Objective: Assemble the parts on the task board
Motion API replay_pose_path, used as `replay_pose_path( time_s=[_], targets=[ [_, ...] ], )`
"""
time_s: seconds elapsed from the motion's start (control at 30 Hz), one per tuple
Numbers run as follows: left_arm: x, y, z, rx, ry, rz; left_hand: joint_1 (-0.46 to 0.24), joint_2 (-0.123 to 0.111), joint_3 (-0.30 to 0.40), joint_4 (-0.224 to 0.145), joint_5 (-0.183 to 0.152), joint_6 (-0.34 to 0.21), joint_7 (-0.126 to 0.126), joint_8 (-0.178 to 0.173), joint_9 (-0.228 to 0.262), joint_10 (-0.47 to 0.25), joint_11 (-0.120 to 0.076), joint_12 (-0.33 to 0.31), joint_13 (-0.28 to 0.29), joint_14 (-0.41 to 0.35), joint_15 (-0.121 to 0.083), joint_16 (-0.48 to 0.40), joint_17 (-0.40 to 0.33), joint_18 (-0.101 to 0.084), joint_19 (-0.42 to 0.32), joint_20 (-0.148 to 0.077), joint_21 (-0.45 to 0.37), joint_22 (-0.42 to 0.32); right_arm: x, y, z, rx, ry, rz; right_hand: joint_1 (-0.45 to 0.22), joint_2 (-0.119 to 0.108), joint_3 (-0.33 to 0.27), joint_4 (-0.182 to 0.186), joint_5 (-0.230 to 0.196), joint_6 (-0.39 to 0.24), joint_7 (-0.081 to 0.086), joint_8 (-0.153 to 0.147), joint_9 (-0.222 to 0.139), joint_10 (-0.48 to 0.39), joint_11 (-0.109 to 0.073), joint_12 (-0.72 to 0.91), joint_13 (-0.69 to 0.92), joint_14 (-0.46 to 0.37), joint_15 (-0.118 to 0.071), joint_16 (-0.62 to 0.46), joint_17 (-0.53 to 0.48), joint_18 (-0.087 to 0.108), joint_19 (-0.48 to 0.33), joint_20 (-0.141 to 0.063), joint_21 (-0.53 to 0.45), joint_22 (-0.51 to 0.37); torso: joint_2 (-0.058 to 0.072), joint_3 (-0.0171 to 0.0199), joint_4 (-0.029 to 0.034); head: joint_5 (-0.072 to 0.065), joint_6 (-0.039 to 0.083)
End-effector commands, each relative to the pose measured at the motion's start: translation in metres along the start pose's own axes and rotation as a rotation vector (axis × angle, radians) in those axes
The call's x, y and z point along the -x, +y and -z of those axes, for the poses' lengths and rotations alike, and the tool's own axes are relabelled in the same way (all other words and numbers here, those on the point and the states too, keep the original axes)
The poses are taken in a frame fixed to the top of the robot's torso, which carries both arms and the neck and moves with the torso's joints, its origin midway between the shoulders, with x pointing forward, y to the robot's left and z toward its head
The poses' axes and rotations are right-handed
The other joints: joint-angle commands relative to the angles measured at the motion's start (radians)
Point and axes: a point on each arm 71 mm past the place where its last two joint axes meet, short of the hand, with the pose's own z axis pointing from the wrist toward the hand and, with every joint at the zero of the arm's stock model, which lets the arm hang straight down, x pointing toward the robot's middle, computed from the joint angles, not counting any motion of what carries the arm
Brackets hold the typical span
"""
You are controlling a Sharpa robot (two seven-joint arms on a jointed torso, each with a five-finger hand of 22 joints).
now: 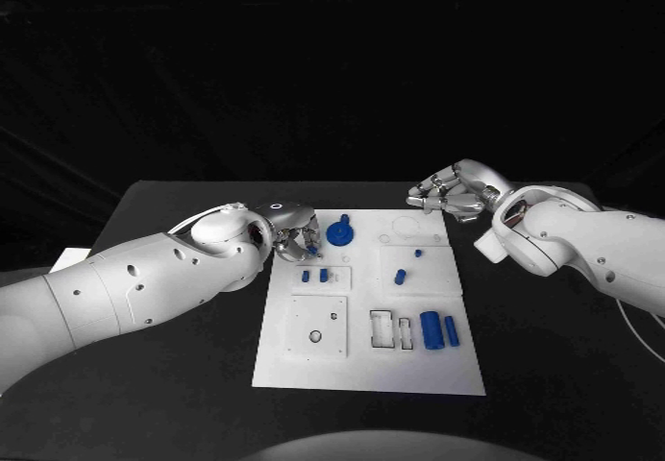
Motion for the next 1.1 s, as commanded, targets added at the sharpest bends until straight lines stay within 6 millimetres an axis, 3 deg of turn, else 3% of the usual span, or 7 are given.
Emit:
replay_pose_path(
  time_s=[0.03, 0.67, 1.1],
  targets=[
    [-0.0016, -0.0015, -0.0015, 0.004, 0.020, 0.003, -0.003, 0.004, 0.003, -0.002, 0.002, 0.003, 0.006, -0.001, 0.001, 0.005, -0.001, -0.006, 0.002, 0.009, -0.007, 0.000, 0.000, -0.019, 0.018, -0.002, 0.005, 0.002, -0.0013, 0.0012, -0.0001, 0.012, 0.008, 0.001, -0.002, 0.011, -0.006, 0.000, -0.001, 0.006, 0.002, -0.006, -0.001, 0.005, 0.001, -0.004, -0.001, 0.073, -0.003, -0.006, 0.118, 0.008, -0.006, 0.000, -0.004, -0.001, 0.001, 0.0001, -0.0005, 0.000, -0.001],
    [-0.0037, -0.0047, -0.0032, -0.004, 0.041, 0.003, -0.003, 0.004, 0.003, -0.002, 0.002, 0.002, 0.007, -0.001, 0.001, 0.005, -0.001, -0.007, 0.002, 0.009, -0.007, -0.001, -0.001, -0.019, 0.018, -0.002, 0.005, 0.002, -0.0014, 0.0014, 0.0003, 0.013, 0.008, 0.000, -0.002, 0.011, -0.006, 0.000, -0.001, 0.006, 0.002, -0.006, -0.001, 0.005, 0.001, -0.004, -0.001, 0.073, -0.003, -0.006, 0.118, 0.008, -0.006, 0.000, -0.004, -0.001, 0.001, 0.0002, 0.0012, -0.002, -0.007],
    [-0.0046, -0.0053, -0.0038, -0.002, 0.053, 0.002, -0.004, 0.003, 0.002, -0.002, 0.002, 0.002, 0.007, -0.002, 0.001, 0.005, 0.000, -0.008, 0.002, 0.008, -0.006, -0.002, -0.003, -0.022, 0.021, -0.002, 0.021, 0.017, -0.0013, 0.0015, 0.0006, 0.013, 0.008, 0.000, -0.001, 0.013, -0.007, 0.001, -0.002, 0.005, 0.002, -0.007, -0.001, 0.008, 0.001, -0.007, -0.007, 0.073, -0.004, -0.007, 0.117, 0.008, -0.006, 0.000, -0.005, -0.001, 0.000, 0.0000, -0.0010, -0.001, -0.007]
  ],
)
